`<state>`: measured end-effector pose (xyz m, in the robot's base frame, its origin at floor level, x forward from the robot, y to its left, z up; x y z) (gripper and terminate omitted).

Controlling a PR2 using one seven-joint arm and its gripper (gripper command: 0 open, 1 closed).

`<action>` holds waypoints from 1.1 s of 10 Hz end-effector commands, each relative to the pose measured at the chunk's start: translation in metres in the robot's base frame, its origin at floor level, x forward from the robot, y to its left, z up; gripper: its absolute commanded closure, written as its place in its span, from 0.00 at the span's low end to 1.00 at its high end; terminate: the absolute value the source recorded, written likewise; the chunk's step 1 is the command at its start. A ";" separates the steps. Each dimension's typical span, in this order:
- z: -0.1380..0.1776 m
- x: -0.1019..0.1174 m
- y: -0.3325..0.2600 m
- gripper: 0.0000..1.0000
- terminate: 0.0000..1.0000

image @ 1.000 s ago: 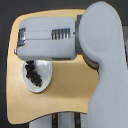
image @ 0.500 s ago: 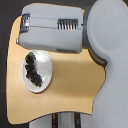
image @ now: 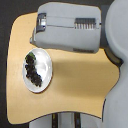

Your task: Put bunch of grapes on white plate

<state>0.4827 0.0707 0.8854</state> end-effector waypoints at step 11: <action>0.009 0.032 -0.284 0.00 0.00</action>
<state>0.5039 -0.1648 0.8898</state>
